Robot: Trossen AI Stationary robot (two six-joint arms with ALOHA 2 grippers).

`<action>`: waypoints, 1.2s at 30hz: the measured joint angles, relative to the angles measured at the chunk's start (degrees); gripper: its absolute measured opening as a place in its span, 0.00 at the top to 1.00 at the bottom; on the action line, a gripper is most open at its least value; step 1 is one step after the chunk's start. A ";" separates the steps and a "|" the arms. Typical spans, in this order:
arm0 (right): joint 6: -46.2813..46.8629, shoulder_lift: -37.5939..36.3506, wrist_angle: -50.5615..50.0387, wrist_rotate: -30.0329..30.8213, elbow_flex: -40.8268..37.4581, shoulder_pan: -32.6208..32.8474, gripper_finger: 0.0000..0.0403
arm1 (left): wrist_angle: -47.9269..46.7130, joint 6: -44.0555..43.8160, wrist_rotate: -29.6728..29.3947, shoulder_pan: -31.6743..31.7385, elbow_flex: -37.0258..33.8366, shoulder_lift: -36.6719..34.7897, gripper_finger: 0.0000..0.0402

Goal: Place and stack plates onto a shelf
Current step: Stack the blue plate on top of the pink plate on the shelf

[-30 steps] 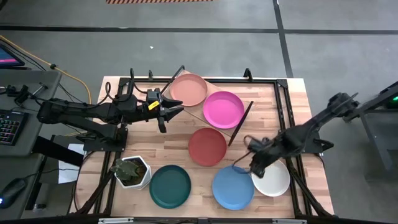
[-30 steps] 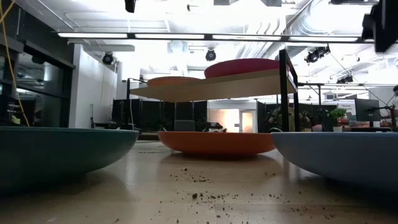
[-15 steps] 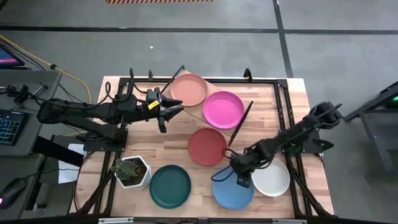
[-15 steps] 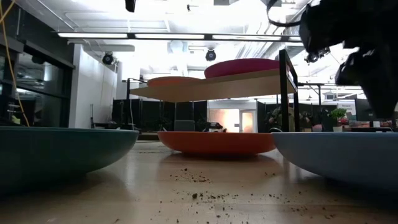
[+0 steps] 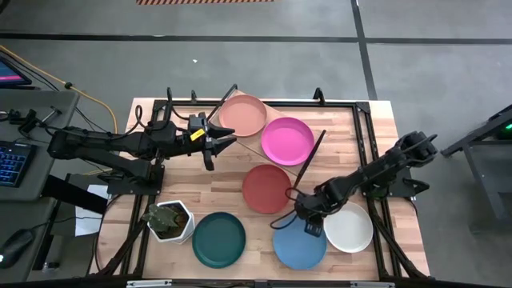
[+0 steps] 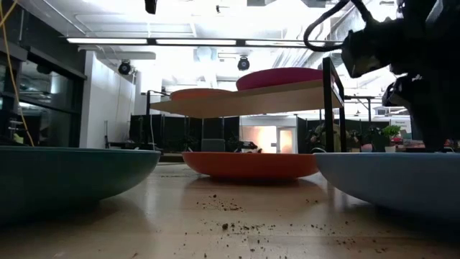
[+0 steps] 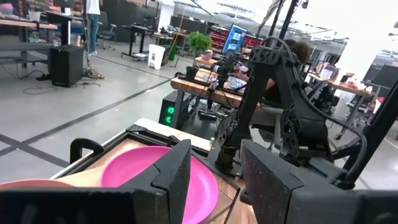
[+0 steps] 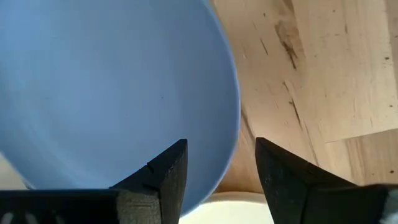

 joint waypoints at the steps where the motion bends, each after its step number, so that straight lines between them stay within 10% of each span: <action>1: 0.02 0.55 0.36 -0.30 -0.01 -0.01 0.58 | 0.02 -0.28 0.00 0.00 0.00 0.00 0.67; 18: 0.41 6.00 3.83 -4.59 -0.03 -0.25 0.59 | 2.03 -0.32 0.01 0.33 0.01 0.00 0.67; 27: -0.74 6.00 4.69 -3.74 -0.03 -0.54 0.96 | 3.24 -0.32 -0.02 1.95 0.02 -0.02 0.67; 36: -7.08 5.24 2.93 -8.00 -0.03 -0.81 0.99 | 3.22 -0.30 0.00 4.33 0.02 -0.01 0.67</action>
